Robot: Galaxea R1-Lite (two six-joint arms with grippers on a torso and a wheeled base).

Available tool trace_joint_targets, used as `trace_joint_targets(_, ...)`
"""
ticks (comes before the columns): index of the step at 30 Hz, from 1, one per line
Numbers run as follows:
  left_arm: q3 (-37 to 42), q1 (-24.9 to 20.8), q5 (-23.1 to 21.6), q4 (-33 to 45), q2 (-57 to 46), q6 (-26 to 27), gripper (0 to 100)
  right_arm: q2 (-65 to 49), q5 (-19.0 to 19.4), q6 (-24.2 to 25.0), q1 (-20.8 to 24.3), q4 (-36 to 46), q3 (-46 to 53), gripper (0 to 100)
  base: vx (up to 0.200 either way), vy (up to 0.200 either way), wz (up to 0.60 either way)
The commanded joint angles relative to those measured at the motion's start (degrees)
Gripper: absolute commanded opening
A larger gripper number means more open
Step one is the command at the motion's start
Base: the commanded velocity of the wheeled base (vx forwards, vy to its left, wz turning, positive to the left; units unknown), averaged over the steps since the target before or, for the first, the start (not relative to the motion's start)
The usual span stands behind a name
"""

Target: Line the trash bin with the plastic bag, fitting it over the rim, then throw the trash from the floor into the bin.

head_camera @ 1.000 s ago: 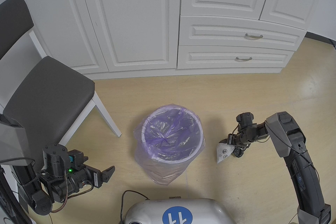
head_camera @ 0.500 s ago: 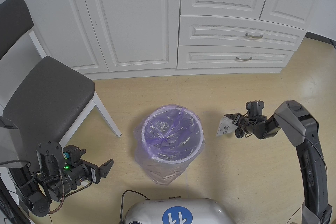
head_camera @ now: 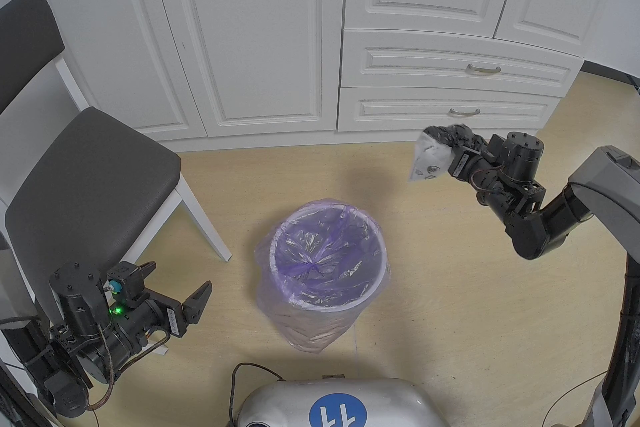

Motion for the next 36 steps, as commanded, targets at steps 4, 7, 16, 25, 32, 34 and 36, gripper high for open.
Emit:
trace_joint_targets(4, -0.07, -0.67, 1.18, -0.89, -4.38, 0.43, 100, -4.58, -7.56, -12.93, 19.31, -19.16, 12.76, 0, 0.0, 0.0, 0.0)
trace_joint_targets(7, 0.2, -0.58, 1.18, -0.89, -5.0, 0.43, 100, 1.48, -7.21, -14.43, 23.44, -25.49, 13.29, 0, 0.0, 0.0, 0.0)
trace_joint_targets(16, 0.02, 0.12, 1.1, -0.89, -5.0, 0.43, 100, 14.05, -7.38, -17.5, 27.05, -25.49, 12.5, 0, 0.0, 0.0, 0.0)
trace_joint_targets(25, -0.42, 1.61, 1.01, -0.89, -4.82, 0.34, 100, 23.54, -10.72, -26.03, 27.05, -25.49, 5.73, 0, 0.0, 0.0, 0.0)
trace_joint_targets(32, -0.59, 1.7, 1.01, -0.89, -4.82, 0.34, 100, 27.23, -11.69, -24.45, 27.75, -25.49, -1.21, 0, 0.0, 0.0, 0.0)
trace_joint_targets(34, -0.51, 1.79, 1.01, -0.89, -4.82, 0.34, 100, 27.59, -11.78, -23.83, 27.75, -25.49, -1.83, 0, 0.0, 0.0, 0.0)
trace_joint_targets(36, -0.59, 2.14, 1.01, -0.89, -4.73, 0.34, 100, 27.59, -12.04, -22.43, 28.37, -25.49, -1.39, 0, 0.0, 0.0, 0.0)
